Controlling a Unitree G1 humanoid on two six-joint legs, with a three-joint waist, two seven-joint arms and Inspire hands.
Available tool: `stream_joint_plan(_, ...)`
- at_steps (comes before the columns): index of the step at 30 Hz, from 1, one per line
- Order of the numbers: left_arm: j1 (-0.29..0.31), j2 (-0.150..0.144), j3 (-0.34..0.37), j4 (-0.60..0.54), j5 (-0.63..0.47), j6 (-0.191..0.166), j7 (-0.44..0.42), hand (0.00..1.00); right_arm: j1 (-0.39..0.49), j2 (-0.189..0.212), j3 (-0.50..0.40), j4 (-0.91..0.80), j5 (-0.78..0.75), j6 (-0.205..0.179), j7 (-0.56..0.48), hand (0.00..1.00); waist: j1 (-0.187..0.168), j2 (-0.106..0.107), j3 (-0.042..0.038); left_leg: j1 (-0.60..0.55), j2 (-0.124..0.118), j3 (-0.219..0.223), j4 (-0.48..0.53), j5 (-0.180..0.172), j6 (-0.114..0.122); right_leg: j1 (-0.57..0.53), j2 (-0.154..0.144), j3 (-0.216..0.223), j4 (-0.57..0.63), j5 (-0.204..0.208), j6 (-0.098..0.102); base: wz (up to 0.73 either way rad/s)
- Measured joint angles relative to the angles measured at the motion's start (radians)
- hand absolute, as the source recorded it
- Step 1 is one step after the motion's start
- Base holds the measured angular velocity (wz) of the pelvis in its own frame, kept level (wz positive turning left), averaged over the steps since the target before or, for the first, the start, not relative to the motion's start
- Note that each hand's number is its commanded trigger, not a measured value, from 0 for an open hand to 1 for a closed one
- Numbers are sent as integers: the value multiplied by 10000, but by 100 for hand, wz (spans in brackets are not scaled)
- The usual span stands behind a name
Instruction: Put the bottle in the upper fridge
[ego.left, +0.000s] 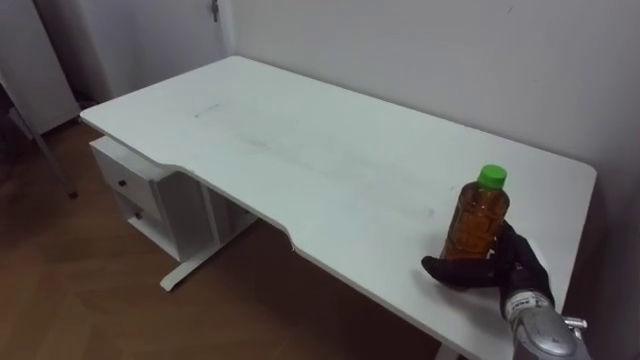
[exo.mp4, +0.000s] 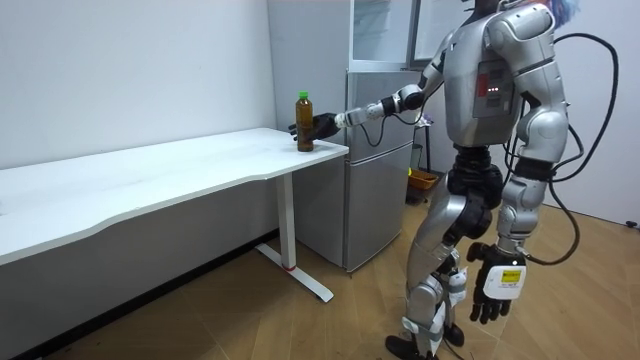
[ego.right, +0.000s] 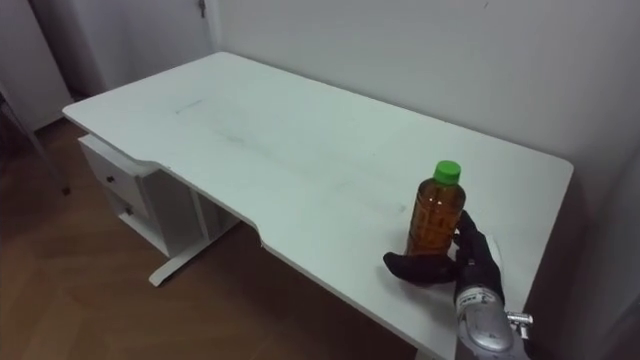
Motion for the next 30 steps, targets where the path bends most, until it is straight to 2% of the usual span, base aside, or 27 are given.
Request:
stream_joint_plan(4, -15, 0, 0, -11, 0, 0, -1, 0, -44, 0, 0, 4, -2, -23, -4, 0, 1, -1, 0, -4, 1, 0, -11, -1, -2, -4, 0, -4, -1, -31, 4, 0)
stream_joint_plan(5, -19, 0, 0, -7, 1, -2, -1, 0, -68, 0, 0, 14, -3, -19, -4, 64, 0, 0, 0, -7, 0, 0, -15, 0, -2, -8, -1, -3, -1, -33, 3, 0)
stream_joint_plan(6, -25, 1, 1, -5, 6, -4, -5, 0, -126, 0, 0, 41, -3, -12, -7, 74, 0, 1, 1, -15, -1, 0, -22, 0, -3, -13, -2, -3, -3, -39, 5, 0)
stream_joint_plan(7, -29, 1, 4, -11, 10, -7, -15, 0, -195, 0, 0, 50, -3, -4, -11, 100, 2, 1, 0, -34, -1, 0, -24, -1, -3, -30, -4, -3, -3, -45, 5, 0)
stream_joint_plan(13, -40, 1, 11, -2, 5, -23, -47, 0, -635, 2, -1, 144, -32, -4, -3, 100, 47, 5, -6, -174, -8, 1, -20, 8, -8, -148, -7, -28, 54, -20, 0, 0)
stream_joint_plan(20, -69, 0, 14, 88, -9, -47, -48, 0, -675, -9, 2, 142, -38, -4, 18, 100, 35, 28, 4, -156, -19, -10, -73, -3, -3, -159, -4, -22, 154, -27, -1, 0)
stream_joint_plan(26, -64, 1, -3, 119, -12, -96, -40, 0, -687, -17, 15, 142, -47, 1, 44, 100, 31, 93, 46, -161, -21, -19, -82, -12, 4, -158, -13, -12, 172, -26, -3, 0)
stream_joint_plan(30, -55, 0, 0, 107, -7, -226, -63, 0, -686, -19, 18, 142, -11, 47, 141, 100, 3, 92, 46, -173, -27, -78, -15, -2, -7, -139, -34, -12, 148, -22, -9, 2)
